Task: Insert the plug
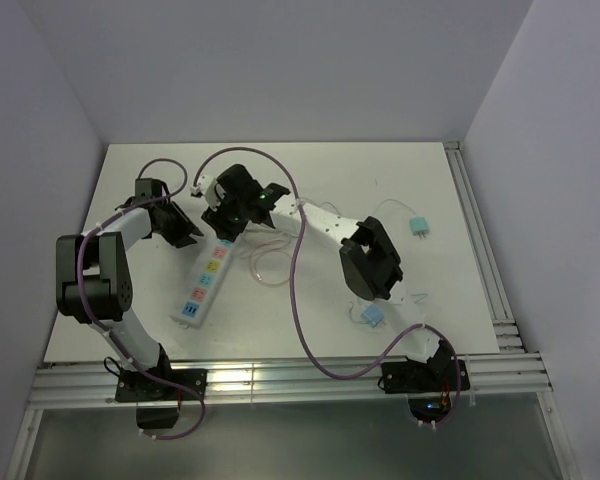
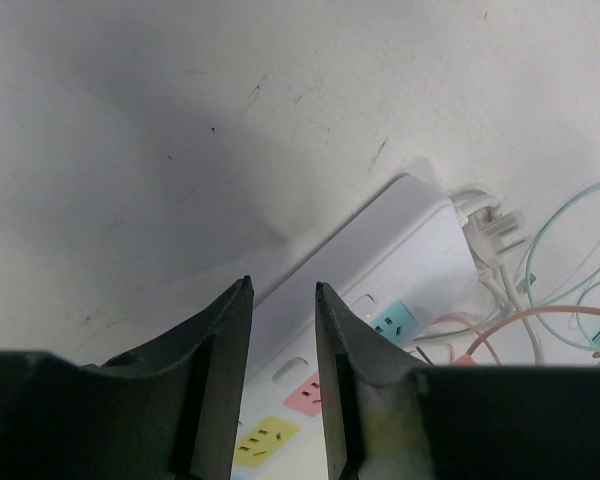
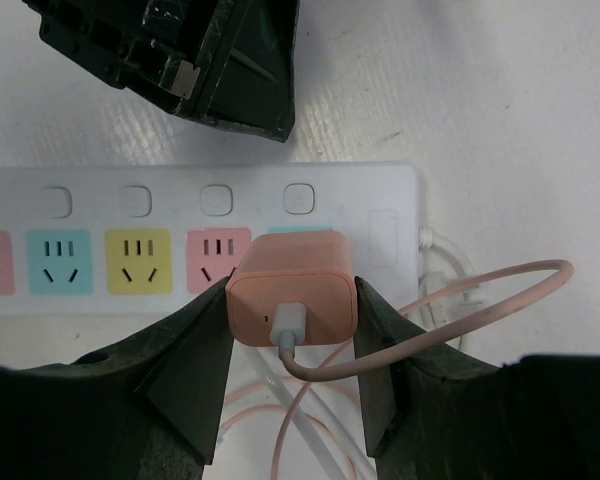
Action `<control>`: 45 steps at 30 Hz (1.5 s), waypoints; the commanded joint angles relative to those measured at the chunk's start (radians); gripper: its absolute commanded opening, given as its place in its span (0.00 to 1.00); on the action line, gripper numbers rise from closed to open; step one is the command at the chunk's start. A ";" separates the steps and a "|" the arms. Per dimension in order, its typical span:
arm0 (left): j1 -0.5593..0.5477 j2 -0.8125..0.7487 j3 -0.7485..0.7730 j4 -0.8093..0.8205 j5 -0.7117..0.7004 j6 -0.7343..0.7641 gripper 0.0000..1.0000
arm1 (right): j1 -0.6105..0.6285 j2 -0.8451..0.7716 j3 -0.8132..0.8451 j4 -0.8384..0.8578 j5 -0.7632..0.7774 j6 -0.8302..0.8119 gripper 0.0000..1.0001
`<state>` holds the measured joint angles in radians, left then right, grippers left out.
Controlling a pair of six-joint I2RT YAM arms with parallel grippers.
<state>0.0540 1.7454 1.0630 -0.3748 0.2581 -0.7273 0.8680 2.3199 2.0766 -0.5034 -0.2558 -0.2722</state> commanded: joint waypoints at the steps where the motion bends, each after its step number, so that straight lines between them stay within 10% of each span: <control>1: 0.004 -0.023 -0.015 0.033 0.021 -0.021 0.37 | 0.011 0.027 0.042 0.002 -0.013 -0.016 0.00; 45: 0.001 0.040 -0.018 0.079 0.133 -0.003 0.33 | 0.023 0.196 0.145 -0.117 0.041 -0.001 0.00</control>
<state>0.0685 1.7653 1.0321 -0.3088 0.3573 -0.7448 0.8837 2.4783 2.2787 -0.5968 -0.2184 -0.2852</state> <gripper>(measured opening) 0.341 0.539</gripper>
